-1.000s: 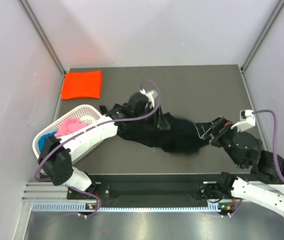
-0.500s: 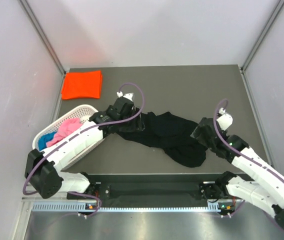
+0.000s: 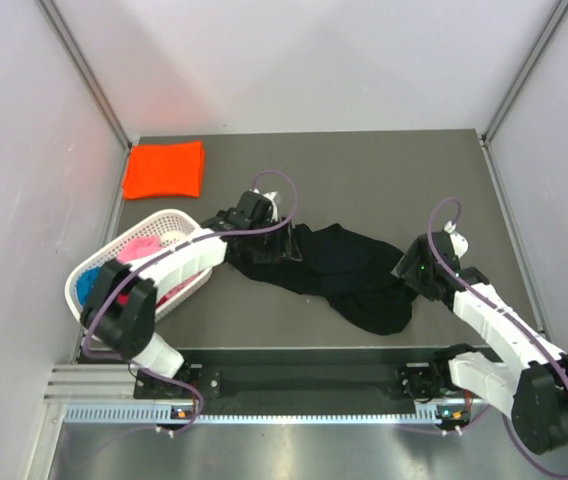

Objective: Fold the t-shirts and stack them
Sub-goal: Flatten the tshirt out

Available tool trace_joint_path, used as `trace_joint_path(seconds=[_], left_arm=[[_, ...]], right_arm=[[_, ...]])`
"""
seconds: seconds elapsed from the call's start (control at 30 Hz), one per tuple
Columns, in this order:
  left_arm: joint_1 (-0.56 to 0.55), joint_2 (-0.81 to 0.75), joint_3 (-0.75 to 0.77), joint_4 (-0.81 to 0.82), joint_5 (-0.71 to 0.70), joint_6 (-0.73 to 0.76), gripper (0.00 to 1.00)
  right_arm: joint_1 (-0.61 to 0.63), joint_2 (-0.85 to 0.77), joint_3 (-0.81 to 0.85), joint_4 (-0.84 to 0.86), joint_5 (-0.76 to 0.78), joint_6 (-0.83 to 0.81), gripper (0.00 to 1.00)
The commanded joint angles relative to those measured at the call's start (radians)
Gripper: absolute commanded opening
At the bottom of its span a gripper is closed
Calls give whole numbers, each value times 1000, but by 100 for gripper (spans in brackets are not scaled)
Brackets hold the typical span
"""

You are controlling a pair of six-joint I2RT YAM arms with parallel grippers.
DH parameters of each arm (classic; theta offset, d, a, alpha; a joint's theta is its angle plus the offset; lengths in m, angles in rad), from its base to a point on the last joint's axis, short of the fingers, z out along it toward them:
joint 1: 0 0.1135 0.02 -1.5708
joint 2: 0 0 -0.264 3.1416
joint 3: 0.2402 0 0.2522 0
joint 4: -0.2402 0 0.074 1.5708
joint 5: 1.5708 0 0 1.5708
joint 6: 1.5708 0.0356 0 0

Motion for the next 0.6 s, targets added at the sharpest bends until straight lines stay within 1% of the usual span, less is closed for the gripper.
trace_joint_path(seconds=[0.0, 0.03, 0.1, 0.13, 0.17, 0.23, 0.27, 0.3, 0.33, 0.37, 0.4, 0.43, 0.47, 0.5, 0.53, 0.57], left_arm=[[-9, 100, 68, 124, 73, 19, 64], [-9, 149, 87, 140, 72, 19, 64], [-9, 197, 113, 158, 66, 25, 62], [-9, 220, 149, 160, 66, 27, 61], [-9, 262, 170, 161, 69, 30, 59], [-9, 293, 219, 176, 83, 30, 55], [-9, 318, 234, 186, 93, 33, 51], [-9, 329, 252, 187, 95, 34, 38], [-9, 340, 301, 181, 97, 39, 28], [-9, 361, 334, 171, 101, 44, 21], [-9, 369, 370, 145, 98, 59, 10], [-8, 387, 457, 96, 95, 68, 4], [-5, 395, 507, 62, 78, 77, 0], [-2, 401, 559, 36, 63, 93, 0], [1, 412, 661, -9, 49, 97, 0], [10, 416, 717, -29, 38, 97, 0]], right_arm=[[-34, -19, -42, 90, -22, -23, 68], [-42, -13, -48, 109, -25, -26, 68], [-48, -3, -54, 123, -24, -28, 68], [-52, 5, -59, 126, -18, -26, 68], [-56, 7, -63, 144, -13, -28, 68], [-59, -3, -100, 205, 2, -20, 69], [-62, -6, -118, 231, 8, -15, 69], [-65, -7, -134, 254, 15, -8, 69], [-71, 0, -155, 294, 21, -2, 67], [-75, 11, -155, 308, 31, -3, 63], [-82, 20, -151, 316, 44, -8, 53], [-86, 51, -119, 319, 73, -18, 47], [-91, 66, -96, 318, 93, -25, 42], [-95, 82, -71, 313, 116, -26, 31], [-98, 103, -18, 304, 149, -23, 24], [-108, 111, 15, 293, 157, -28, 17]])
